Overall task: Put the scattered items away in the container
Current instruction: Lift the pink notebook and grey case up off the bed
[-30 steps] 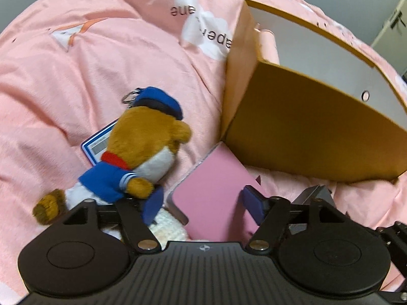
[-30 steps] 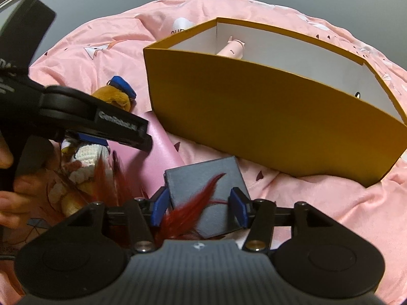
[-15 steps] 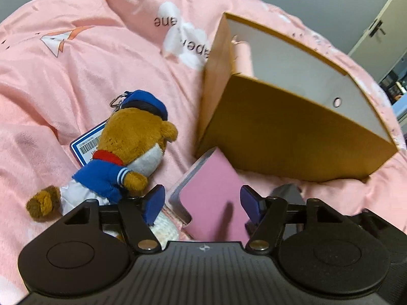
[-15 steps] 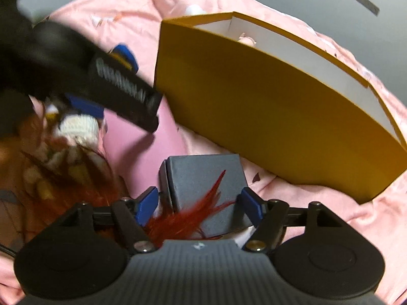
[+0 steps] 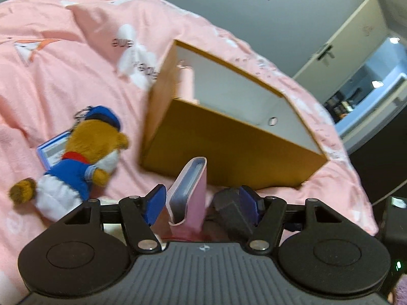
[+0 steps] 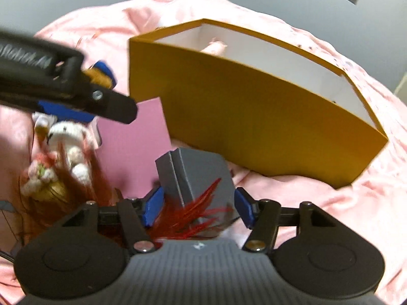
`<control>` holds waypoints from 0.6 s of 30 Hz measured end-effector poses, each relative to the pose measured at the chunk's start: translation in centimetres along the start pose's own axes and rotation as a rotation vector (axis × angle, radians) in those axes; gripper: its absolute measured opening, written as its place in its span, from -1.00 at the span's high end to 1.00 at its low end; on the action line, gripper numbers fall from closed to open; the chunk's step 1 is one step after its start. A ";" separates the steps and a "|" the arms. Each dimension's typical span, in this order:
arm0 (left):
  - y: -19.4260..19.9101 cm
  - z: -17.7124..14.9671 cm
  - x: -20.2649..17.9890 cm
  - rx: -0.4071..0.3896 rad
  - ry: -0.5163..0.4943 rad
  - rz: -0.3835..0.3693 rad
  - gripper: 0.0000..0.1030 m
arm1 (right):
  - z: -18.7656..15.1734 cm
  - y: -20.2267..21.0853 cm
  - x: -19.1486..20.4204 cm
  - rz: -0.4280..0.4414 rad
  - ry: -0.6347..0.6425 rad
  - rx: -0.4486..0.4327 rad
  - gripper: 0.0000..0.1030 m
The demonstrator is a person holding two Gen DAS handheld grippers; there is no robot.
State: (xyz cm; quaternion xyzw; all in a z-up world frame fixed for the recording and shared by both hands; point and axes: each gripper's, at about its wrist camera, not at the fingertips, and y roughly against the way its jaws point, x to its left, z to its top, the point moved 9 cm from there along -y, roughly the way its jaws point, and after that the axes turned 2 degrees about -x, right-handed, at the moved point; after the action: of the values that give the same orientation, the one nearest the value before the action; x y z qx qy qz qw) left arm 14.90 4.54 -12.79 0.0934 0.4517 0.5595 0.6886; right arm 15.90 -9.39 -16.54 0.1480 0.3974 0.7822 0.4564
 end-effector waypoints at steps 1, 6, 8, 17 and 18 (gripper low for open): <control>0.0 0.0 -0.4 -0.001 -0.007 -0.019 -0.43 | 0.0 0.2 -0.5 0.004 -0.026 -0.001 -0.18; -0.7 -0.2 -2.4 0.002 -0.060 -0.071 -0.39 | 0.2 1.3 -2.6 -0.012 -0.113 -0.017 -0.17; -0.9 -0.3 -3.0 -0.003 -0.097 -0.063 -0.38 | 0.1 1.6 -3.4 -0.013 -0.137 -0.019 -0.17; -1.0 -1.1 -5.7 -0.008 -0.175 -0.204 -0.24 | 0.3 1.2 -5.9 -0.044 -0.211 -0.035 -0.14; -1.2 -1.3 -6.0 0.009 -0.173 -0.217 -0.18 | 0.2 1.1 -6.4 -0.049 -0.226 -0.028 -0.01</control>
State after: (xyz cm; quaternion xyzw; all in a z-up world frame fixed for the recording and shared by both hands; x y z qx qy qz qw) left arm 14.98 -1.49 -11.18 0.0949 0.4006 0.4694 0.7812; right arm 18.85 -14.91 -14.75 0.2193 0.3359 0.7545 0.5194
